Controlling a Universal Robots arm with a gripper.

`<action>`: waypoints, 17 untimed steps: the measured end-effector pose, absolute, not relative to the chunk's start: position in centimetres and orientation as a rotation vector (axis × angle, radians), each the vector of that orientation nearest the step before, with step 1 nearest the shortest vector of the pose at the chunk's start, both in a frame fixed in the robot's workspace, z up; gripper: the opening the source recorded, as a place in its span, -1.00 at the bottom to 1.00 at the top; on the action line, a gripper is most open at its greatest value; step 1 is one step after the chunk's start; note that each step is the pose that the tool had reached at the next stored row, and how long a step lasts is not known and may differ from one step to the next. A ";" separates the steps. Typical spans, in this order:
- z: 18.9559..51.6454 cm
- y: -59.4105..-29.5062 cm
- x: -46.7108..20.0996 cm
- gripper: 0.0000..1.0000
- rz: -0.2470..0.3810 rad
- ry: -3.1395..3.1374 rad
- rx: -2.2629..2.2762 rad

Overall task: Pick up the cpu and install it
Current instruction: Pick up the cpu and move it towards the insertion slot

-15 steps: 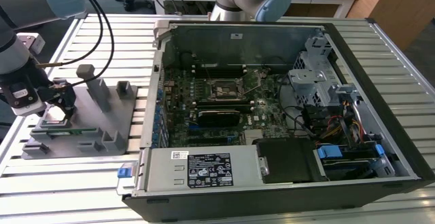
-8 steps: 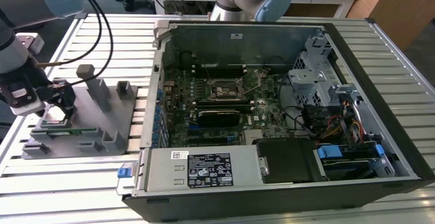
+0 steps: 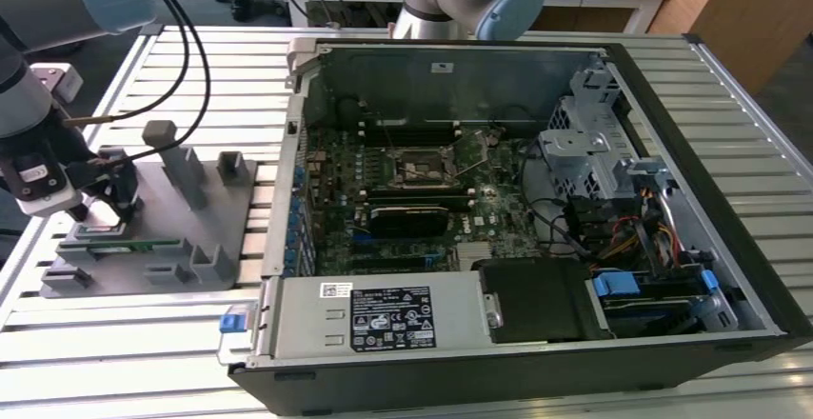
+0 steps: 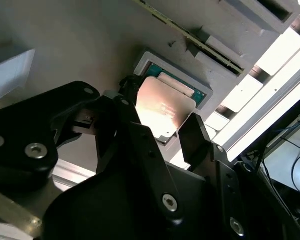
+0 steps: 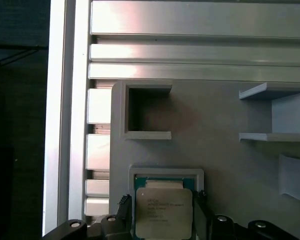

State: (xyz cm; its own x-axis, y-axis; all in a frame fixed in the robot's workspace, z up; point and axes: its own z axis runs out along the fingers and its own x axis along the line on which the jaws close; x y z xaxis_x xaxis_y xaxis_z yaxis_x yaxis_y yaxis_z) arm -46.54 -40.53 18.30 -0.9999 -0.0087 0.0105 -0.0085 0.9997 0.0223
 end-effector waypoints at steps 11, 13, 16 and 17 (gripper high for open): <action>18.3 -40.5 -46.5 0.18 -0.047 -3.132 0.014; 18.3 -40.5 -46.5 0.18 -0.060 -3.132 0.014; 18.3 -40.5 -46.5 0.18 -0.061 -3.132 0.013; 18.3 -40.5 -46.5 0.18 -0.061 -3.132 0.013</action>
